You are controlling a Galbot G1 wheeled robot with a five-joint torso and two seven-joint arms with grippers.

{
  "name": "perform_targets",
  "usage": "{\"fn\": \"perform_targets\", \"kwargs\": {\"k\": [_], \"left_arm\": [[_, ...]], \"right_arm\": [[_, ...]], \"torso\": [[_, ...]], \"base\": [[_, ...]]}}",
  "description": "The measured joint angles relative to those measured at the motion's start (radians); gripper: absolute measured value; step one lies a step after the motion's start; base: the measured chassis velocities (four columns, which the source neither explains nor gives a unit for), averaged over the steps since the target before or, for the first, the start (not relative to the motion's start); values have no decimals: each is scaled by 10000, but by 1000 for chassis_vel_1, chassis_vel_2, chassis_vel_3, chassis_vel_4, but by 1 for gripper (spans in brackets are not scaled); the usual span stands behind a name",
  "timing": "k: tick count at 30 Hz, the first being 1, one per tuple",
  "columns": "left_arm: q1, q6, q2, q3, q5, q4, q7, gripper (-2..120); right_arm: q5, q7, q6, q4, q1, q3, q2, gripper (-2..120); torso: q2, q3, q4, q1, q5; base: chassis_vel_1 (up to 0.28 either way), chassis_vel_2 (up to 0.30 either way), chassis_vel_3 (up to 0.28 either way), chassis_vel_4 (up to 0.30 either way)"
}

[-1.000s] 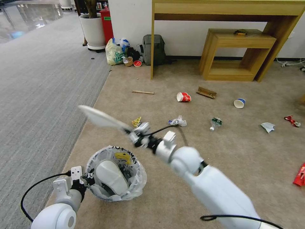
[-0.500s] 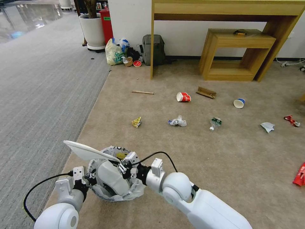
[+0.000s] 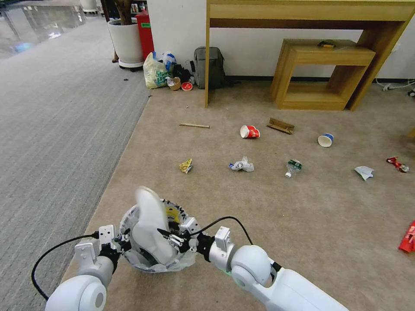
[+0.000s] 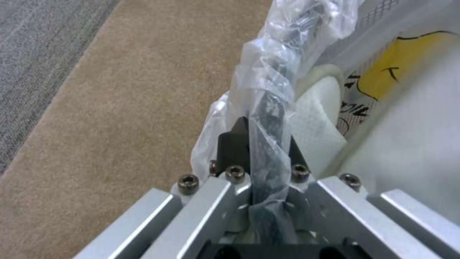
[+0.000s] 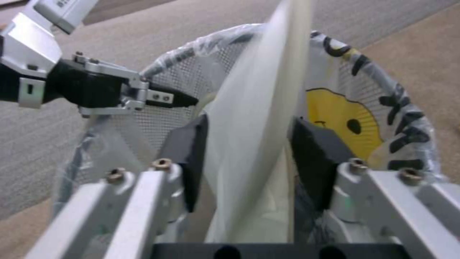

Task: Pick up the trash bin and place the garbage on the floor into it.

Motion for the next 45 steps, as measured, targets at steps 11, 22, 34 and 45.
{"fn": "perform_targets", "kwargs": {"k": [11,22,34,45], "left_arm": [[23,1,-49,-82,-15,-91,3,0],[297,-132,-330,-231,48,-163,216,0],[788,-405,-328,-359,128,-245,519,0],[942,-534,-238,-277,114,-245,663,0]], "right_arm": [[-159,28,21,495,48,560,-50,86],[-383,1640,-36,1150,-808,2848,-104,100],[-2016,1054,375,1292,-3206,6239,997,100],[-2519,816,699,1948,-4634,7881,1438,100]], "torso": [[0,0,0,0,1],[0,0,0,0,-2],[0,0,-2,0,-1],[0,-1,0,0,0]], "base": [[0,0,0,0],[0,0,0,0],[0,0,0,0],[-44,-38,31,36]]}}
